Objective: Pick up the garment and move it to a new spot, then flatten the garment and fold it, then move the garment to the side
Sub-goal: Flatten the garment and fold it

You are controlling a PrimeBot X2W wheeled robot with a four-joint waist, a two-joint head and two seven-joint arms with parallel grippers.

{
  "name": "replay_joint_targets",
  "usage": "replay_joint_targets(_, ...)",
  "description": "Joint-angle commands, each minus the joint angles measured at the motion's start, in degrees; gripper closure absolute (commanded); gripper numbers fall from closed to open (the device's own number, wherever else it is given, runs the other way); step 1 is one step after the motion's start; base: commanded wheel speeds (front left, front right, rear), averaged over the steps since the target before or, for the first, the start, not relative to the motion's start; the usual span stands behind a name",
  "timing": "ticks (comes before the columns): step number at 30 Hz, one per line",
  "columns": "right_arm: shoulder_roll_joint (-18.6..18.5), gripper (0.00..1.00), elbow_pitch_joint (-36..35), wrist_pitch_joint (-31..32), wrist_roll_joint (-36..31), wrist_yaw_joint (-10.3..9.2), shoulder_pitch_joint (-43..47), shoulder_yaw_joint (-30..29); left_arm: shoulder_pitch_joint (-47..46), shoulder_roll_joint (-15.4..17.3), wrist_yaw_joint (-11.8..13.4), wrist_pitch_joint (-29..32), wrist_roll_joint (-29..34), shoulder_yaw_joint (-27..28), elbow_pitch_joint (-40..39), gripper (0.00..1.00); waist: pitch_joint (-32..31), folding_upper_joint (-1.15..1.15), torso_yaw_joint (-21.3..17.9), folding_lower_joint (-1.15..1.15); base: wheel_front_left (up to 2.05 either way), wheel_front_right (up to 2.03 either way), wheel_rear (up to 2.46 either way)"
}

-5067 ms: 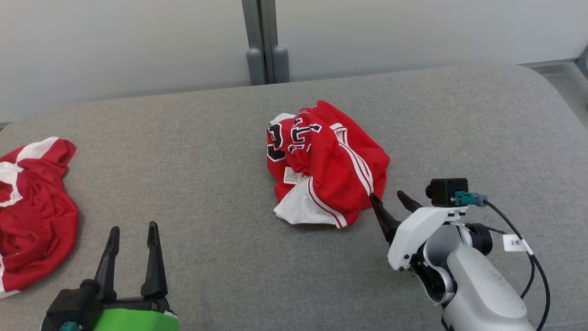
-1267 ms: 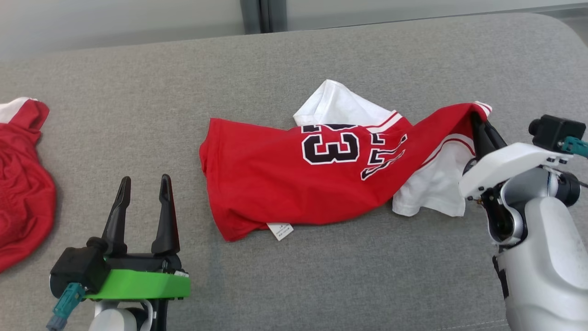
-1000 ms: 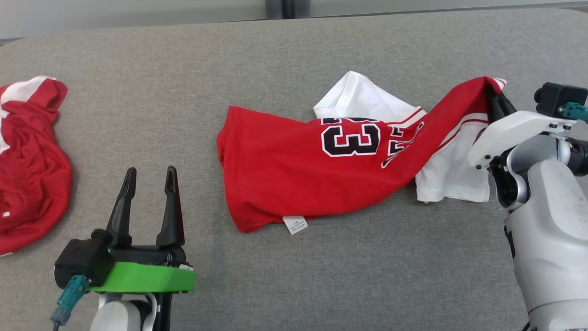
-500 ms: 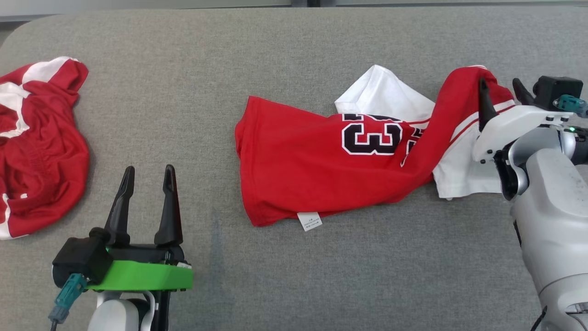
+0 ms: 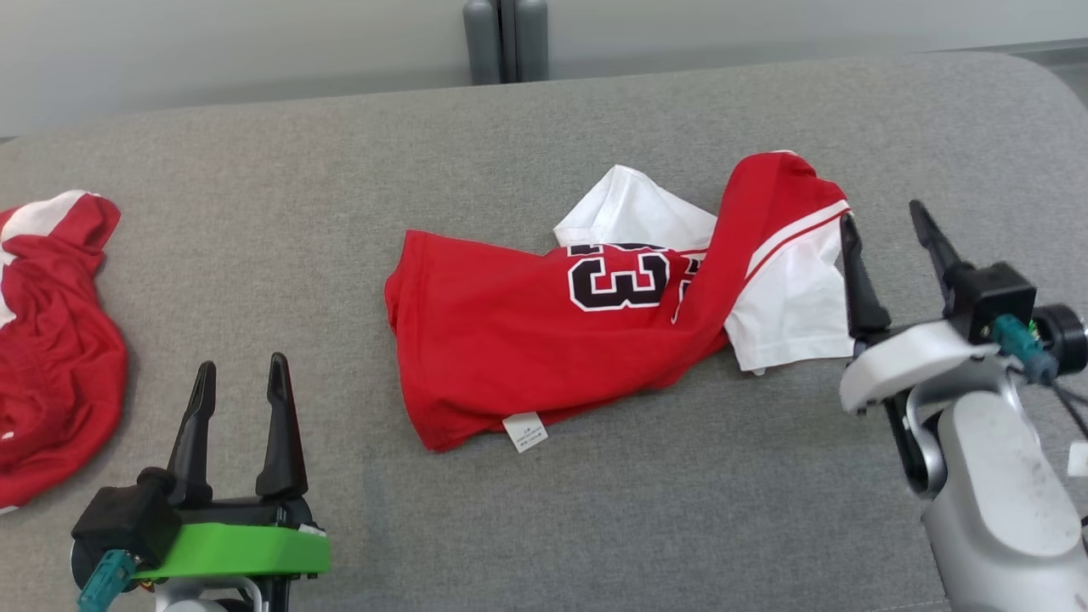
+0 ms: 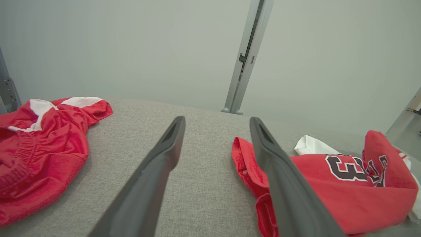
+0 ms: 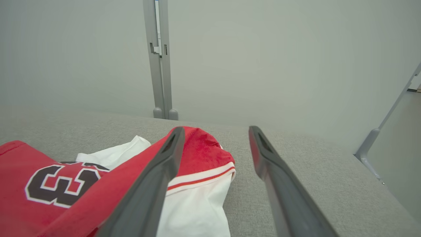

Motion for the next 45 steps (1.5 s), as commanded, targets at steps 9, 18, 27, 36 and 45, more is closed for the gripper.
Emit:
replay_joint_targets(9,2.6,0.0,-13.5,-0.3,1.8,-0.02,15.2,3.0,3.1,0.0,-0.2,0.0,0.2,0.7,1.4,0.0,-5.4,0.0,-3.1,0.0,0.0,0.0,0.0)
replay_joint_targets(18,4.6,0.0,-16.1,-0.3,1.8,-0.02,20.4,1.9,5.0,-0.1,-0.2,0.0,0.5,0.4,2.3,0.0,-7.2,0.0,-2.7,0.0,0.0,0.0,0.0)
replay_joint_targets(27,5.3,0.0,-16.5,-0.2,1.5,-0.02,20.8,2.1,4.1,-0.1,-0.2,0.0,-0.7,-1.0,5.2,0.0,-7.2,0.0,-2.8,0.0,0.0,0.0,0.0)
replay_joint_targets(36,5.6,0.0,-16.1,0.1,2.0,-0.02,19.6,3.4,-4.4,3.1,-0.2,8.2,-9.5,-12.7,16.6,0.0,-6.0,0.0,-4.5,0.0,0.0,0.0,0.0)
replay_joint_targets(45,5.8,0.0,-15.1,-0.1,2.8,-0.02,18.9,4.7,-9.1,4.1,-0.2,10.8,-13.2,-17.0,23.0,0.0,-5.0,0.0,-6.6,0.0,0.0,0.0,0.0)
